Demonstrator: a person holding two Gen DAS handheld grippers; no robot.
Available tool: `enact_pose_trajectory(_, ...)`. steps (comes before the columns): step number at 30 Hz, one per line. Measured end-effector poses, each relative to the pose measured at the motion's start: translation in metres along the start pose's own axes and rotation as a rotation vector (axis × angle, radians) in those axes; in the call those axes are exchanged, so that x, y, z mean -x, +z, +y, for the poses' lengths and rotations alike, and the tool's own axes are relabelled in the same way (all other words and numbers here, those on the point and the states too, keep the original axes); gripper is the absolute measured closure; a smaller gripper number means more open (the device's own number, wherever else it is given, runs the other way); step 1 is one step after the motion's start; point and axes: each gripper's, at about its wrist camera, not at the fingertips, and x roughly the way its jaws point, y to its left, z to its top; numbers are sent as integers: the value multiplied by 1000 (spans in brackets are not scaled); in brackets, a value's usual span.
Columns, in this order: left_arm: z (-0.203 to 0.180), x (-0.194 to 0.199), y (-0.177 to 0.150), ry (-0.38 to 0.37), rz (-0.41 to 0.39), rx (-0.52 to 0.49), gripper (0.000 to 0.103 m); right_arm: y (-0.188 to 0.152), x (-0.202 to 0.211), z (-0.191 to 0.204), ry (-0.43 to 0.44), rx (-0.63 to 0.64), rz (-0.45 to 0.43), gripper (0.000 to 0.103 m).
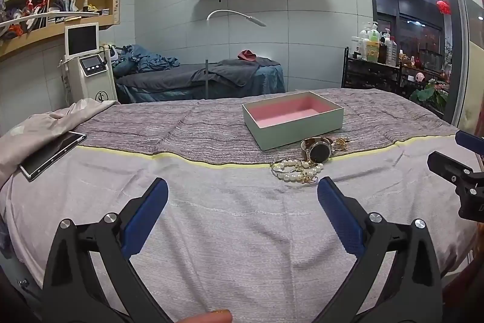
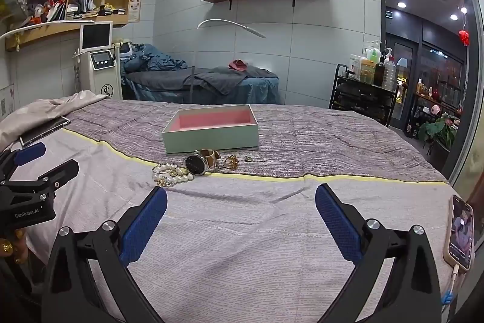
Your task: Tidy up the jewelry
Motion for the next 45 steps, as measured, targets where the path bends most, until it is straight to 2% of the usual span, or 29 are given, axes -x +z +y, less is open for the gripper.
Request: enact_pose_trajectory(45, -1, -5, -1, -7, 18, 5, 5, 0, -7, 4, 2, 1, 11, 7)
